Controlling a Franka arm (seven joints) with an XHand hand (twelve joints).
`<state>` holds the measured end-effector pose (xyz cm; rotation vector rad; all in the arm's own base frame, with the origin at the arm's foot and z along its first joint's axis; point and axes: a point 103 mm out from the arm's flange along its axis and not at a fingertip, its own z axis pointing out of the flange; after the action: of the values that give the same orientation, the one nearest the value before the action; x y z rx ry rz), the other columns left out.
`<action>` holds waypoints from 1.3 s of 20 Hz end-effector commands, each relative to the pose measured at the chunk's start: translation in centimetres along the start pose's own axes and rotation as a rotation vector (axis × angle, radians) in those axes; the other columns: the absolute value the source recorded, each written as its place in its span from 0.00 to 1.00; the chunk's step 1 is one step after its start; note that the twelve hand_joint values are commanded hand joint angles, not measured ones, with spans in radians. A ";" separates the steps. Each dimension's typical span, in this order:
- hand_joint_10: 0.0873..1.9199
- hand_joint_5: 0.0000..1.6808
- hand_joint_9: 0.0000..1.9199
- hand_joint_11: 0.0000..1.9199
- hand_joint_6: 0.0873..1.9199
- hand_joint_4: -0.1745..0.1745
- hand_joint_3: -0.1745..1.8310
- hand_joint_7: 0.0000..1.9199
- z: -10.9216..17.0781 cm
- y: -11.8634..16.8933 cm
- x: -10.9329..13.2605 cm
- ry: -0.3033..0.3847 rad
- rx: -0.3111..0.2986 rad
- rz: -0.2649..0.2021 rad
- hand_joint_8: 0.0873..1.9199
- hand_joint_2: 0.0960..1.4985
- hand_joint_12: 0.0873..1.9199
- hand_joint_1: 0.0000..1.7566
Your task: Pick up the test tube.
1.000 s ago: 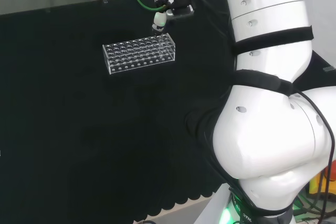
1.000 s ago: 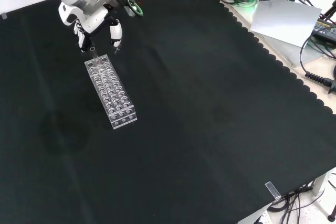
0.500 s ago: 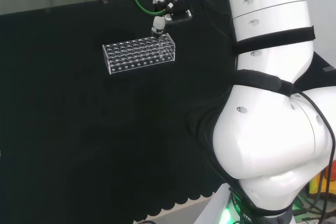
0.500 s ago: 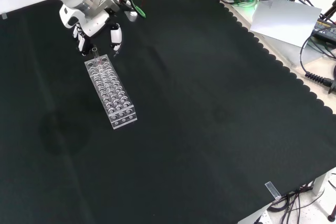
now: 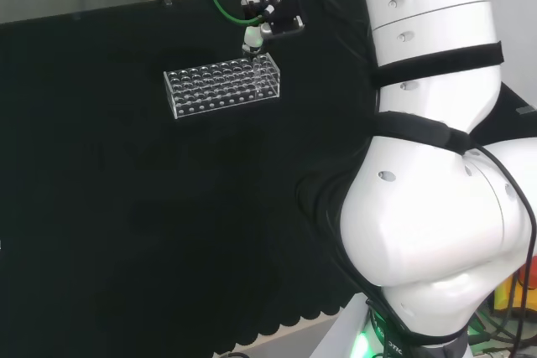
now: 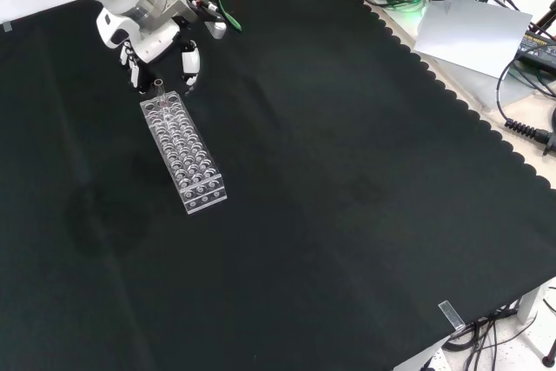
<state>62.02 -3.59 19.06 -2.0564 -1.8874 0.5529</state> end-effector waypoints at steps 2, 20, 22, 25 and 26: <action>0.25 0.66 0.62 0.38 0.35 0.26 0.23 0.73 -0.3 0.0 0.6 0.039 -0.148 0.024 0.26 0.56 0.65 0.65; 0.18 0.81 0.86 0.68 0.00 0.00 0.26 0.73 -2.9 -0.2 -0.4 0.217 -0.312 0.076 0.27 0.51 0.41 0.75; 0.18 0.81 0.87 0.68 0.00 0.00 0.26 0.73 -3.4 -0.3 -0.7 0.241 -0.302 0.080 0.27 0.51 0.41 0.76; 0.18 0.81 0.87 0.67 0.00 0.00 0.26 0.74 -4.2 -0.7 -1.2 0.284 -0.289 0.087 0.27 0.50 0.41 0.76; 0.18 0.82 0.87 0.67 0.00 0.00 0.26 0.74 -4.6 -0.8 -1.3 0.294 -0.289 0.086 0.27 0.50 0.41 0.76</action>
<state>63.27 -4.19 22.35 -2.2796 -1.8407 0.0336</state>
